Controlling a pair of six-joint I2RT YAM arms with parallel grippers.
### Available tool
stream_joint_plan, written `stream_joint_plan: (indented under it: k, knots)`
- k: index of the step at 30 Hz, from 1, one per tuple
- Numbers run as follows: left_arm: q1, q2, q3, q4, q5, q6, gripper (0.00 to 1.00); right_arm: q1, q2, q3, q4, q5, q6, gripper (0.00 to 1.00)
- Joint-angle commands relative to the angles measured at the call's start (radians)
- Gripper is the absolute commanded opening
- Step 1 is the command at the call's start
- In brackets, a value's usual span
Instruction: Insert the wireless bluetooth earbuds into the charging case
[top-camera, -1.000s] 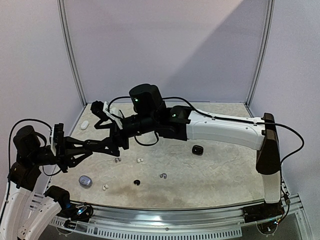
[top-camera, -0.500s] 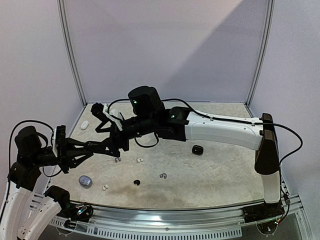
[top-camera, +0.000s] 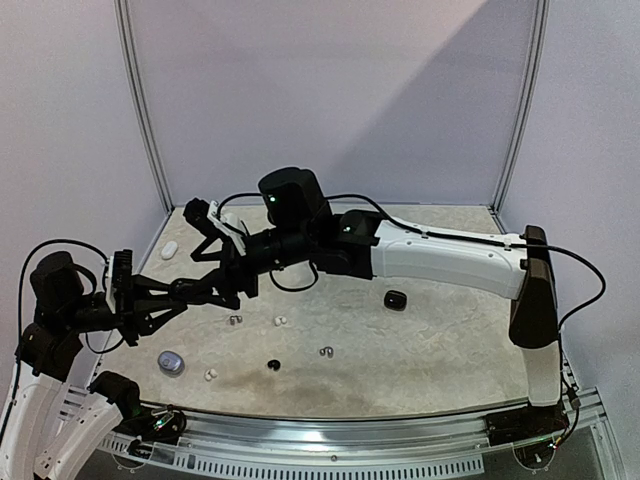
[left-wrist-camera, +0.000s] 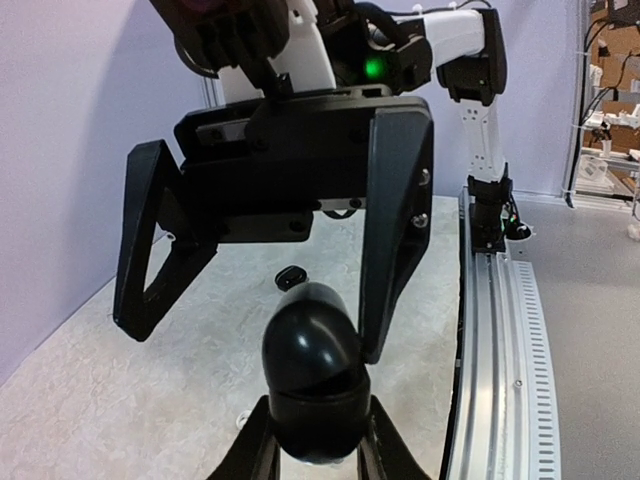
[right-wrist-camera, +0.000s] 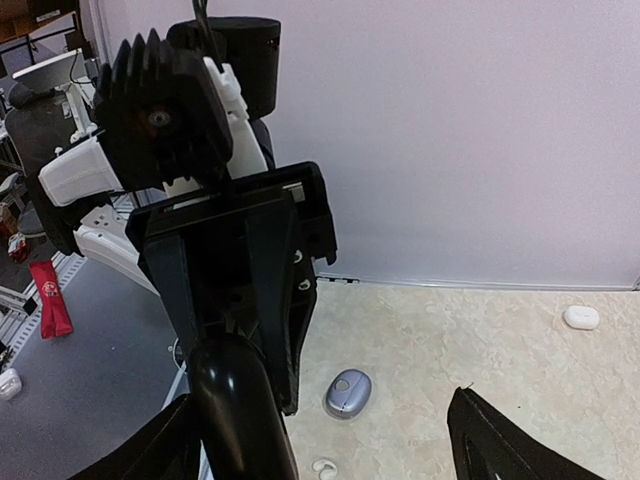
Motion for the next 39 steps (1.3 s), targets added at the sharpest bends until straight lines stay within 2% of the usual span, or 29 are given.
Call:
stream_joint_plan:
  k: [1, 10, 18, 30, 32, 36, 39]
  knots:
    - [-0.035, -0.002, -0.011, -0.033, 0.079, 0.002, 0.0, -0.046, 0.027, 0.052, 0.068, 0.068, 0.034, 0.85]
    - [-0.036, -0.011, -0.016, 0.002, 0.065, -0.037, 0.0, -0.047, 0.049, 0.069, 0.046, 0.05, 0.035, 0.85]
    - [-0.031, -0.008, -0.105, 0.322, -0.008, -0.402, 0.0, -0.05, 0.042, 0.079, 0.008, 0.025, 0.014, 0.86]
    - [-0.02, 0.029, -0.148, 0.476, -0.064, -0.626, 0.0, -0.066, 0.01, 0.081, 0.032, -0.036, 0.044, 0.88]
    - [-0.019, 0.032, -0.149, 0.477, -0.073, -0.629, 0.0, -0.077, 0.004, 0.077, 0.073, -0.053, 0.069, 0.88]
    - [-0.017, 0.034, -0.153, 0.479, -0.085, -0.637, 0.0, -0.123, -0.028, 0.058, 0.221, -0.093, 0.241, 0.87]
    - [-0.008, 0.029, -0.151, 0.472, -0.098, -0.636, 0.0, -0.149, -0.05, 0.043, 0.271, -0.08, 0.318, 0.85]
